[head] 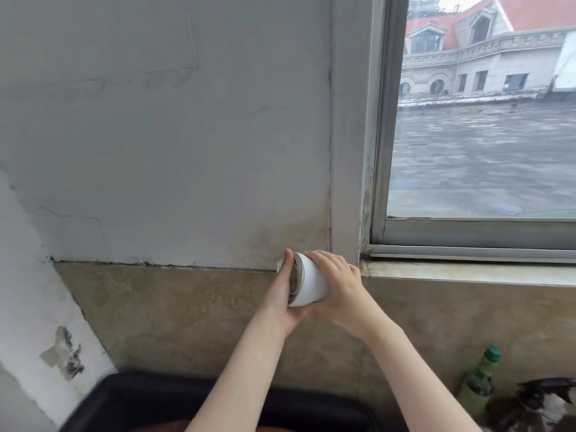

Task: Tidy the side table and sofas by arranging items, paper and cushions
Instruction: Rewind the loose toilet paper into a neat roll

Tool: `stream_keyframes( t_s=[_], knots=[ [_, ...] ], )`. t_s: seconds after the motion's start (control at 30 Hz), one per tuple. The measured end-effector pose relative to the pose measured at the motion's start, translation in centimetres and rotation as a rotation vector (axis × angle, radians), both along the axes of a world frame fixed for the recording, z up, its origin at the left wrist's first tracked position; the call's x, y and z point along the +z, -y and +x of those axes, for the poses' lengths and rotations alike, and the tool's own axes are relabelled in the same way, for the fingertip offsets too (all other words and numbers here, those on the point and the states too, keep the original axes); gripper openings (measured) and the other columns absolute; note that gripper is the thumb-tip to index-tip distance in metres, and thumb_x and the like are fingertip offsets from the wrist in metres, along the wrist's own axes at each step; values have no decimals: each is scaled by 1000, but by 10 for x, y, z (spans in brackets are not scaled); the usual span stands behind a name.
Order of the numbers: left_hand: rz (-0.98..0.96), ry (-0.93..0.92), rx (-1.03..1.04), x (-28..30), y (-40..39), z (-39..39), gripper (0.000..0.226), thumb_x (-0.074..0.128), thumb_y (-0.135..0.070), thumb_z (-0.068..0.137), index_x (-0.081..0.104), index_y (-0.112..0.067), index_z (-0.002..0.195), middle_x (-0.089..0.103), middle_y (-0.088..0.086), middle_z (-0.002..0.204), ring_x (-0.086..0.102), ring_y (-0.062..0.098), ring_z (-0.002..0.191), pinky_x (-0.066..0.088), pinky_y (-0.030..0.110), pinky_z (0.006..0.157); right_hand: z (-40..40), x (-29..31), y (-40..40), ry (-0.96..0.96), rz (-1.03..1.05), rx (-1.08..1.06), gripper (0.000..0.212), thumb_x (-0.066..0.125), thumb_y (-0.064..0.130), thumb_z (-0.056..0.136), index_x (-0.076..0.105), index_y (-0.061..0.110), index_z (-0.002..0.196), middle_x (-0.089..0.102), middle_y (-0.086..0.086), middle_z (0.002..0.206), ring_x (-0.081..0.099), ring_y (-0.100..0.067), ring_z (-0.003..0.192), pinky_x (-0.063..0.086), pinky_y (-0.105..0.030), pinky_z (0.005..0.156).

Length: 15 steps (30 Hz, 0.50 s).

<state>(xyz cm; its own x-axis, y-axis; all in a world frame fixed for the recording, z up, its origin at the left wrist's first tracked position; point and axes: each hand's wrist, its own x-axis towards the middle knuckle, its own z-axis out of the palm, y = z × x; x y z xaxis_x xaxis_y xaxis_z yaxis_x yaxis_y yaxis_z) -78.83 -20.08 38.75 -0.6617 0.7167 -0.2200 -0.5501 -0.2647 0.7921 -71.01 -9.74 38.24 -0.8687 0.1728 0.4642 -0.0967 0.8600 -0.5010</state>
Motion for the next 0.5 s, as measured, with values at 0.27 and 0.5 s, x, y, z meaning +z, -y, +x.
stream_keyframes(
  t_s=[0.27,0.5],
  knots=[
    [-107,-155,-142,-6,9,-8,77,64,-71,60,67,-8,104,71,14,97,67,24,86,54,33,66,5,10,-10,217,-121,134,76,81,15,63,47,29,129,35,34,111,25,6,116,17,-24,98],
    [-204,-417,-156,-10,8,-14,95,89,-63,25,68,-10,102,67,13,97,63,25,87,52,32,71,5,5,-19,329,-317,198,92,78,12,72,24,37,143,26,19,135,28,-2,129,28,-19,106]
  ],
)
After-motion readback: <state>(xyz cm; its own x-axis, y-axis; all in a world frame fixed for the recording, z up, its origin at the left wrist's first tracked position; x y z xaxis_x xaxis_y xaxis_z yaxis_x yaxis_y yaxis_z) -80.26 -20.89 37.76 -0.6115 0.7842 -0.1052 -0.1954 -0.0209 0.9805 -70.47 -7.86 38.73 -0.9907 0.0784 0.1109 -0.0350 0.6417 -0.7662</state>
